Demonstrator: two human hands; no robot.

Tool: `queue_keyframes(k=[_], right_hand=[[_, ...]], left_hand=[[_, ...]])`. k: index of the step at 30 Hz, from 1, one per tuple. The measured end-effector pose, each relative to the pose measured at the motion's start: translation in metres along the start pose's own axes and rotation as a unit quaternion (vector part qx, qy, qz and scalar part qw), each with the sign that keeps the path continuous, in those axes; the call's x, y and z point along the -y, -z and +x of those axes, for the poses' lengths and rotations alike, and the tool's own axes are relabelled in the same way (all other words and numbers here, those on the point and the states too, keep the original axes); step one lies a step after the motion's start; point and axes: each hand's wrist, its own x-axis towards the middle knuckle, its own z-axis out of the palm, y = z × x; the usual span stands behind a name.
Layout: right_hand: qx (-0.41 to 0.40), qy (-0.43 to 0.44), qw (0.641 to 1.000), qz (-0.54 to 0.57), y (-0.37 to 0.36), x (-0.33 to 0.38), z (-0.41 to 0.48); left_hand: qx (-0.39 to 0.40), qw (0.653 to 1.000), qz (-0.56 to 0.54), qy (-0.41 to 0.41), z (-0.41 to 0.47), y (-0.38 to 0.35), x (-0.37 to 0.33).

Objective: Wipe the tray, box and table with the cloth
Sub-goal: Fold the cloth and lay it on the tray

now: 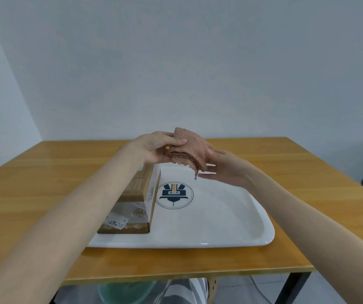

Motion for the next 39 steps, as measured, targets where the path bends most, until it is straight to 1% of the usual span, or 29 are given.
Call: queue_keyframes(k=[2,3,4,5,6,7,8,9,10,11,13,14,15,16,18,19,22,23,24,26,28,30,32,33,36,39], right_hand=[[-0.028,0.024,0.999,0.026,0.000,-0.004,-0.002],[-0.049,0.033,0.998,0.019,0.003,-0.004,-0.005],[-0.069,0.037,0.997,-0.011,0.007,-0.004,-0.010],[-0.087,0.038,0.993,-0.072,0.011,-0.003,-0.016],[-0.108,0.033,0.981,-0.156,0.016,-0.002,-0.021],[-0.130,0.025,0.963,-0.236,0.019,-0.002,-0.026],[-0.145,0.018,0.945,-0.293,0.020,-0.002,-0.031],[-0.152,0.016,0.935,-0.319,0.020,-0.003,-0.035],[-0.155,0.015,0.934,-0.321,0.020,-0.004,-0.038],[-0.155,0.013,0.940,-0.305,0.019,-0.006,-0.041],[-0.134,0.023,0.959,-0.247,0.018,-0.008,-0.050],[-0.118,0.033,0.966,-0.228,0.019,-0.010,-0.054],[-0.104,0.042,0.964,-0.242,0.020,-0.013,-0.060],[-0.094,0.051,0.954,-0.282,0.022,-0.016,-0.064],[-0.071,0.052,0.926,-0.366,0.026,-0.027,-0.072],[-0.060,0.045,0.911,-0.405,0.030,-0.033,-0.075],[-0.014,0.047,0.850,-0.525,0.035,-0.049,-0.081],[0.001,0.047,0.834,-0.550,0.036,-0.052,-0.082],[0.008,0.044,0.826,-0.563,0.037,-0.051,-0.084],[0.012,0.029,0.817,-0.576,0.038,-0.045,-0.085],[0.008,0.011,0.806,-0.592,0.041,-0.038,-0.086],[-0.040,0.012,0.807,-0.590,0.045,-0.033,-0.083],[-0.094,0.015,0.814,-0.573,0.046,-0.032,-0.079],[-0.103,0.009,0.818,-0.566,0.045,-0.033,-0.076],[-0.097,-0.017,0.824,-0.557,0.041,-0.042,-0.064],[-0.102,-0.006,0.821,-0.561,0.036,-0.046,-0.056]], left_hand=[[0.004,1.000,-0.013,0.001,-0.001,-0.005,0.004],[0.010,1.000,0.001,0.000,-0.002,-0.007,0.006],[0.016,0.999,0.030,-0.002,-0.004,-0.008,0.008],[0.019,0.997,0.071,-0.004,-0.007,-0.009,0.009],[0.015,0.992,0.125,-0.006,-0.009,-0.012,0.012],[0.005,0.979,0.201,-0.014,-0.012,-0.015,0.015],[-0.014,0.957,0.289,-0.025,-0.013,-0.020,0.018],[-0.036,0.933,0.357,-0.034,-0.014,-0.025,0.022],[-0.055,0.922,0.382,-0.039,-0.014,-0.030,0.026],[-0.058,0.926,0.372,-0.038,-0.013,-0.034,0.031],[-0.040,0.964,0.262,-0.024,-0.014,-0.042,0.043],[-0.033,0.976,0.214,-0.028,-0.015,-0.045,0.050],[-0.029,0.978,0.204,-0.044,-0.018,-0.047,0.057],[-0.032,0.970,0.229,-0.073,-0.019,-0.048,0.066],[-0.038,0.943,0.305,-0.126,-0.022,-0.049,0.086],[-0.025,0.929,0.339,-0.143,-0.023,-0.049,0.096],[0.037,0.883,0.439,-0.162,-0.029,-0.056,0.121],[0.055,0.871,0.459,-0.166,-0.029,-0.057,0.126],[0.065,0.865,0.470,-0.164,-0.030,-0.059,0.127],[0.056,0.864,0.478,-0.148,-0.030,-0.058,0.123],[0.028,0.862,0.488,-0.134,-0.029,-0.056,0.115],[-0.028,0.846,0.517,-0.125,-0.024,-0.055,0.108],[-0.067,0.826,0.547,-0.117,-0.017,-0.059,0.102],[-0.071,0.824,0.551,-0.112,-0.014,-0.062,0.101],[-0.049,0.828,0.550,-0.097,-0.005,-0.070,0.104],[-0.053,0.830,0.547,-0.094,0.001,-0.074,0.107]])
